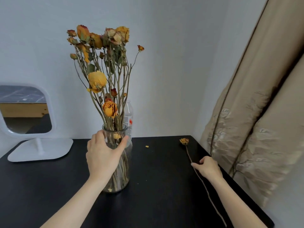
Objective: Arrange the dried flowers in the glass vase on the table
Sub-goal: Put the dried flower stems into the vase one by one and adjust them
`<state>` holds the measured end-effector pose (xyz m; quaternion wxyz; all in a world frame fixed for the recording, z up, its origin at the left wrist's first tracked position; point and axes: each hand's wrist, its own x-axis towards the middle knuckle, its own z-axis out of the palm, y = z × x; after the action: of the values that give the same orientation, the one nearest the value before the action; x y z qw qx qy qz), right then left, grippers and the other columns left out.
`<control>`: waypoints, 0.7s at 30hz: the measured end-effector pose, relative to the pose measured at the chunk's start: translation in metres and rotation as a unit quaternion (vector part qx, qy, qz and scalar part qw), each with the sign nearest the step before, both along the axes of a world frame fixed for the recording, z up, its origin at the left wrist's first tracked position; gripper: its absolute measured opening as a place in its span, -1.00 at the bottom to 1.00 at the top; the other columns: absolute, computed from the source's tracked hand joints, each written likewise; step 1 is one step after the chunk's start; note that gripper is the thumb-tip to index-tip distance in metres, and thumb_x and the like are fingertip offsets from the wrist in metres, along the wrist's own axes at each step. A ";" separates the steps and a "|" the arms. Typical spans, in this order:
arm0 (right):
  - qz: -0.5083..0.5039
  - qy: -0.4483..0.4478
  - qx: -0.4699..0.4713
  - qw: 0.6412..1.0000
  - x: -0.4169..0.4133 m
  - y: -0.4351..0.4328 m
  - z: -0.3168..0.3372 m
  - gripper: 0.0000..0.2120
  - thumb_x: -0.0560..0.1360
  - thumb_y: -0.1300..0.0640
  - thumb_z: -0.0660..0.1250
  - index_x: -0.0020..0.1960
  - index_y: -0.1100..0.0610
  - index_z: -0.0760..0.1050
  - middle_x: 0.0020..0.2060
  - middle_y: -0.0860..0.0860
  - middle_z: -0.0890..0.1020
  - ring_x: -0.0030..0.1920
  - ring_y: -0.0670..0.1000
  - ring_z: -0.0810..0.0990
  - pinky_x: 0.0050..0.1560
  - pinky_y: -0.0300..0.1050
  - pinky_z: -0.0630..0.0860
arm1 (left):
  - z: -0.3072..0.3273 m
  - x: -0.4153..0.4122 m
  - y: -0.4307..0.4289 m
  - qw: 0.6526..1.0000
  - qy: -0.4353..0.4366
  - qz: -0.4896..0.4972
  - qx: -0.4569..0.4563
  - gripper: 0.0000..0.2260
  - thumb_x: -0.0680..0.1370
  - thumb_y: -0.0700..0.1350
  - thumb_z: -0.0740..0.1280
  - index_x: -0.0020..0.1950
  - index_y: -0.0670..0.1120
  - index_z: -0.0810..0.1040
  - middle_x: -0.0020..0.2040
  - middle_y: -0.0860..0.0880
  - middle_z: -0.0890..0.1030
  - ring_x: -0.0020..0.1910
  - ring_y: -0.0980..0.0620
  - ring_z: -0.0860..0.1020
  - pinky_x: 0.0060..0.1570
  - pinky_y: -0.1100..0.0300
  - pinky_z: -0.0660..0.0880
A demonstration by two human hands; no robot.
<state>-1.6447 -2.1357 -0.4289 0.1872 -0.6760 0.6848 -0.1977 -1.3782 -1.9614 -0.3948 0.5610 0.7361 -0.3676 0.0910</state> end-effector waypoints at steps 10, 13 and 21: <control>0.015 0.066 0.135 0.989 0.007 -0.006 -0.010 -0.63 0.47 0.02 0.37 0.15 0.22 0.41 0.03 0.12 0.59 0.00 0.08 0.59 0.02 -0.06 0.57 | 0.000 0.000 -0.002 1.000 0.002 0.007 0.011 -0.47 0.34 0.34 0.29 0.05 -0.06 0.44 0.03 0.00 0.52 0.10 -0.03 0.43 -0.01 -0.03 0.46; 0.031 0.088 0.128 0.987 0.010 -0.005 -0.011 -0.73 0.51 0.05 0.32 0.11 0.19 0.42 0.02 0.11 0.59 0.02 0.06 0.60 0.07 -0.04 0.57 | -0.001 0.000 -0.002 1.000 0.000 0.005 0.008 -0.49 0.34 0.34 0.29 0.04 -0.05 0.44 0.01 0.01 0.51 0.08 -0.03 0.44 -0.04 0.01 0.45; 0.106 0.101 0.092 0.985 0.012 0.003 -0.001 -0.75 0.49 0.07 0.30 -0.31 0.10 0.34 -0.27 0.02 0.51 -0.22 0.02 0.54 -0.23 -0.15 0.45 | -0.001 0.000 -0.002 1.000 -0.002 0.005 0.005 -0.51 0.34 0.33 0.29 0.03 -0.03 0.43 -0.01 0.03 0.50 0.07 0.01 0.43 -0.08 0.07 0.43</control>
<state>-1.6323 -2.1330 -0.4297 0.1983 -0.7413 0.6398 -0.0434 -1.3785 -1.9635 -0.3963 0.5565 0.7405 -0.3649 0.0935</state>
